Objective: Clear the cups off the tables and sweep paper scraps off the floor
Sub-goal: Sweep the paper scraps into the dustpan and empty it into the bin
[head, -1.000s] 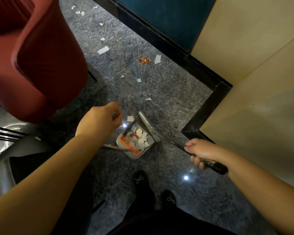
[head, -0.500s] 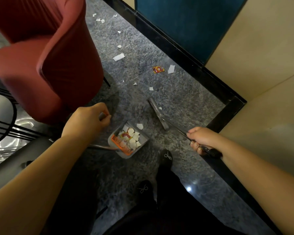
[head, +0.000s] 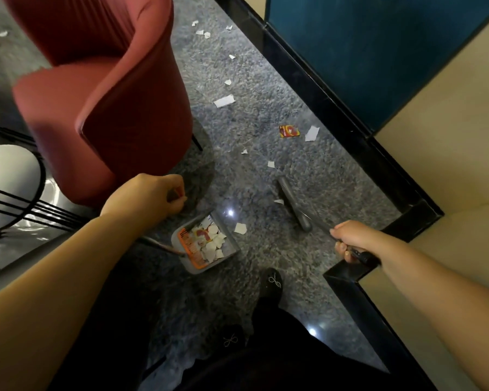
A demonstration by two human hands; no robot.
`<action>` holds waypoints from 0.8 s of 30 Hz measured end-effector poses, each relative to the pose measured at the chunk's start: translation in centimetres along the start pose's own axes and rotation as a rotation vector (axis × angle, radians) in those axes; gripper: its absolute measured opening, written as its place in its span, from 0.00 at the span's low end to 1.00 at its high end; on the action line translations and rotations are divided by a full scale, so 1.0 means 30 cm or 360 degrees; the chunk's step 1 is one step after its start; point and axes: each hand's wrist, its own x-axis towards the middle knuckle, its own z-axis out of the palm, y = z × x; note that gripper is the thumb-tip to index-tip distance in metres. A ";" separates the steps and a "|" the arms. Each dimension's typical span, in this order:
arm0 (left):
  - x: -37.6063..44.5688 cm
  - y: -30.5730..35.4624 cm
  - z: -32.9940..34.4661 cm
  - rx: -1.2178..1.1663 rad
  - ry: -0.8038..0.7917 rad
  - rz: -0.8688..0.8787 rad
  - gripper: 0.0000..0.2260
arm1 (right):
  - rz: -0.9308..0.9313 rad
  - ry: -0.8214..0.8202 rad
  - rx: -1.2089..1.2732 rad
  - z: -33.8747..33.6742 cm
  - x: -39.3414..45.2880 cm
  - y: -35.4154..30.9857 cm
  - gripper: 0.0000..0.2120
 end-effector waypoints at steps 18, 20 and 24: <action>0.056 -0.077 -0.008 0.0040 0.0059 0.0084 0.04 | 0.0121 -0.0357 -0.0362 0.271 -0.023 -0.060 0.06; 0.041 -0.094 -0.001 0.0031 0.0081 0.0098 0.04 | 0.0121 -0.0413 -0.0336 0.349 -0.045 -0.036 0.06; 0.009 -0.133 0.010 -0.0021 0.0081 0.0096 0.04 | 0.0162 -0.0508 -0.0258 0.468 -0.082 -0.022 0.06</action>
